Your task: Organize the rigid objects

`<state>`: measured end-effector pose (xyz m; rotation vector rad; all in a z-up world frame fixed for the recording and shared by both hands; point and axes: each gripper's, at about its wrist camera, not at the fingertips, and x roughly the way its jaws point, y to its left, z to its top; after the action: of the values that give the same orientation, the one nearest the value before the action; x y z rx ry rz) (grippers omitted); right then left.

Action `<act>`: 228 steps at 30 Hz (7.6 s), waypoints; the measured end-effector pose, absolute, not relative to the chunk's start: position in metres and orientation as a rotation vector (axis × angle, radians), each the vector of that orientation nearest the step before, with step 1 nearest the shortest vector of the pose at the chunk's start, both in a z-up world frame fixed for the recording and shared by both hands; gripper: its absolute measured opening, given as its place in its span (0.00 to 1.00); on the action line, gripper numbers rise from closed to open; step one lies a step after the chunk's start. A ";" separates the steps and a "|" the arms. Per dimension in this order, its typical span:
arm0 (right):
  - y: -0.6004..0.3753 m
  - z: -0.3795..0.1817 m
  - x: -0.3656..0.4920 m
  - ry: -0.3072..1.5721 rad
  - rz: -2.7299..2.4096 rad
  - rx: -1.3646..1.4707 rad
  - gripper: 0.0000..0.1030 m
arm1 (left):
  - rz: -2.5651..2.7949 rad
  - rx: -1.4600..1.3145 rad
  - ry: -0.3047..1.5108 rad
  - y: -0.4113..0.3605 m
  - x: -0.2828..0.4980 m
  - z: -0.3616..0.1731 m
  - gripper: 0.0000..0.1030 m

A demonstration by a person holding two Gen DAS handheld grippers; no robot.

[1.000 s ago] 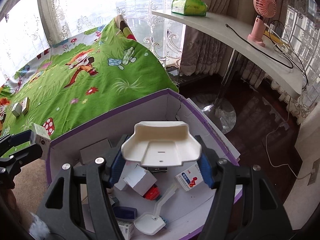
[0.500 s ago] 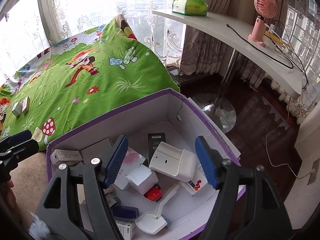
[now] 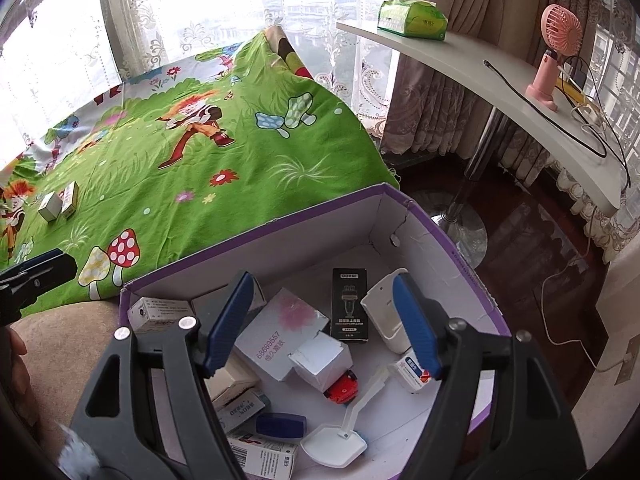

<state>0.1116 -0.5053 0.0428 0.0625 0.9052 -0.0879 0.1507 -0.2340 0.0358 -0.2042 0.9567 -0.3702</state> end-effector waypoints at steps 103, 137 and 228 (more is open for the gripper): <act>-0.138 -0.016 0.253 0.950 0.418 -0.233 0.33 | 0.204 -0.271 0.917 0.008 0.189 -0.010 0.45; -0.214 0.035 0.140 0.884 0.405 -0.204 0.33 | 0.113 -0.204 0.877 -0.060 0.111 0.029 0.45; -0.518 0.035 0.022 0.977 -0.260 0.121 0.69 | -0.504 0.117 1.026 -0.334 0.061 0.026 0.92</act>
<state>0.0220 -0.5179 0.0348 0.1206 0.9774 -0.2600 0.0606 -0.3342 0.0264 0.1169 1.0256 -0.5036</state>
